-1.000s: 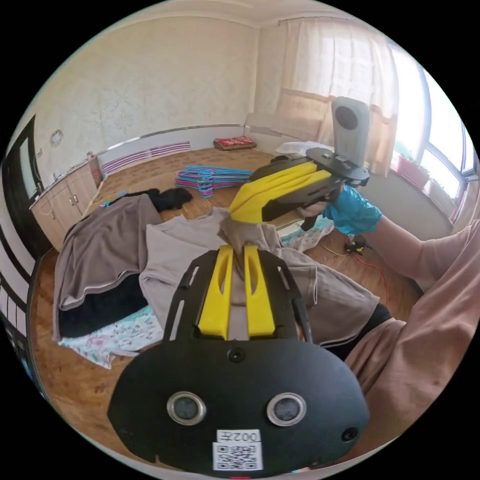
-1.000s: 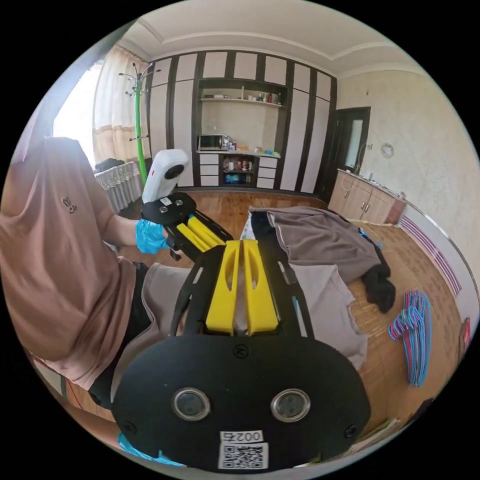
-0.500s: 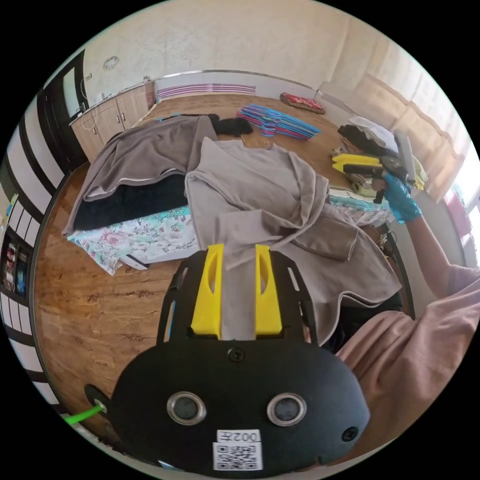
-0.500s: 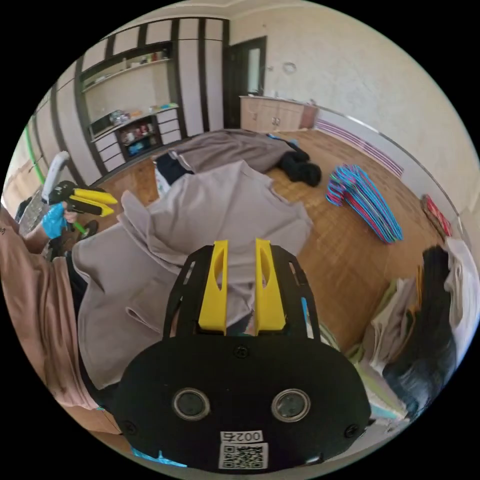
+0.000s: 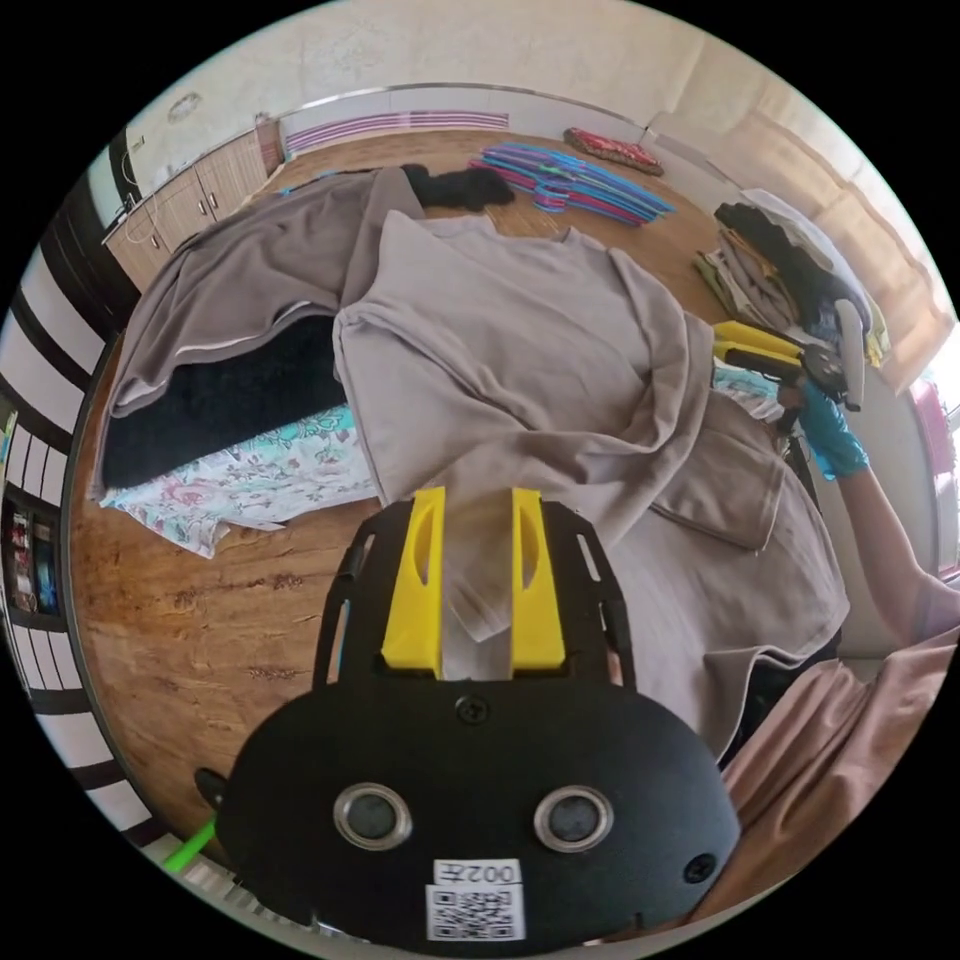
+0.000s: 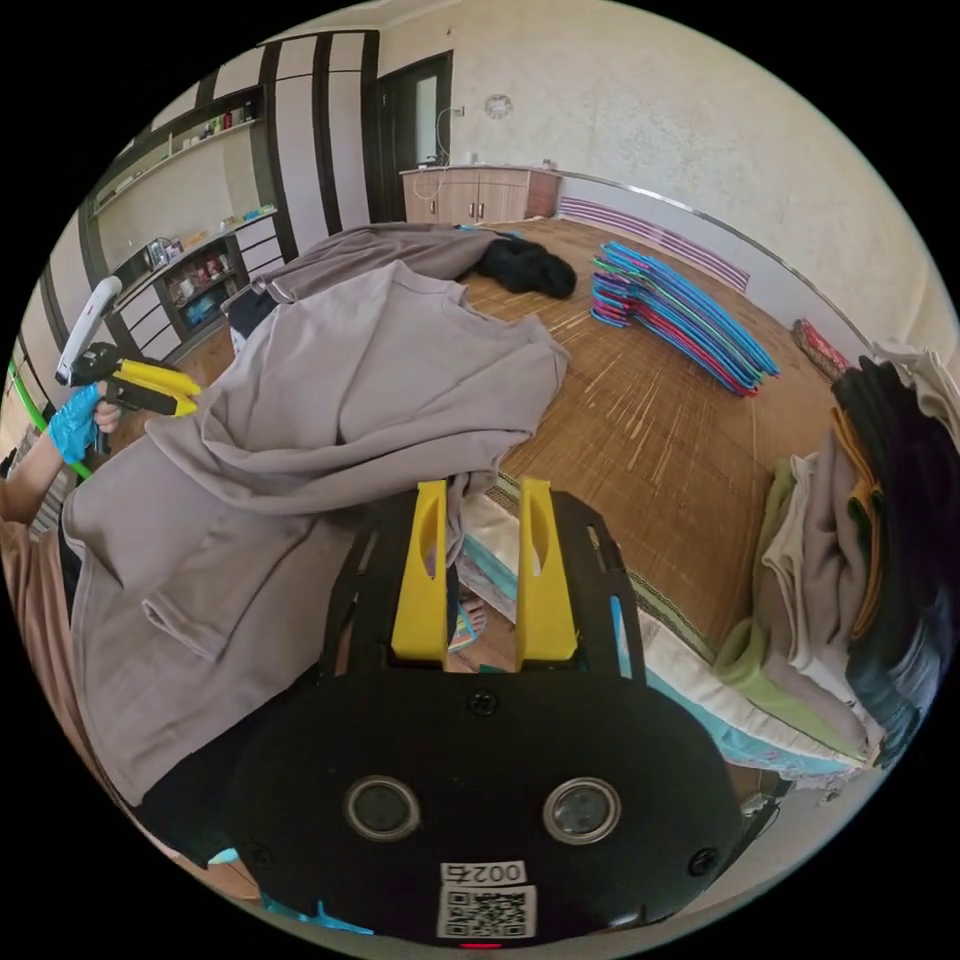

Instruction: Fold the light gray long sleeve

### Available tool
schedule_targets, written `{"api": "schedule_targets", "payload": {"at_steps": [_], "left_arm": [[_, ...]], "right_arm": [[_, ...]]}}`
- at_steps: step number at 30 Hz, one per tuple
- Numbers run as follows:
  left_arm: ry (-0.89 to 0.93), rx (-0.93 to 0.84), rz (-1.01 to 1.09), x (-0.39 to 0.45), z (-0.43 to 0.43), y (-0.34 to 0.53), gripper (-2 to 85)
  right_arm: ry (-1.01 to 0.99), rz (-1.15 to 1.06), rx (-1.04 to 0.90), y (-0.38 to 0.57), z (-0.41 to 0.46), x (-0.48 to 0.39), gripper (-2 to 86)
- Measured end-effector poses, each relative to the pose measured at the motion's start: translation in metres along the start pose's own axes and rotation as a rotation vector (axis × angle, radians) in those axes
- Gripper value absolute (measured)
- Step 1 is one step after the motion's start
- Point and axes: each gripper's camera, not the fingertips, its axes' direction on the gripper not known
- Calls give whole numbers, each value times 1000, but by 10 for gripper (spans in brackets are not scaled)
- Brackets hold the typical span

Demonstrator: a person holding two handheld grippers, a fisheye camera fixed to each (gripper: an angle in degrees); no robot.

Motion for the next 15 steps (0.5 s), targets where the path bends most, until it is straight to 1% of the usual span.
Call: {"api": "schedule_targets", "payload": {"at_steps": [3,5,8,9,10,12,15], "left_arm": [[36,16,-13,1,8,-4,19],[25,14,-20,3,9,-8,2],[-56,39,1,11,1,-12,-7],[-113,26,-4,13,-2,-12,-8],[-165,14,-19,13,-4,-13,-9],[-190,-16,-30,13,-1,-15,-9],[-128,-101,-19,15,15,-24,-8]], "right_arm": [[4,42,36,5,-4,12,46],[26,62,72,11,-15,17,30],[93,79,129,28,-39,19,17],[106,85,136,37,-44,20,13],[104,87,135,42,-45,22,13],[79,81,93,57,-39,29,12],[73,74,53,64,-36,38,21]]}}
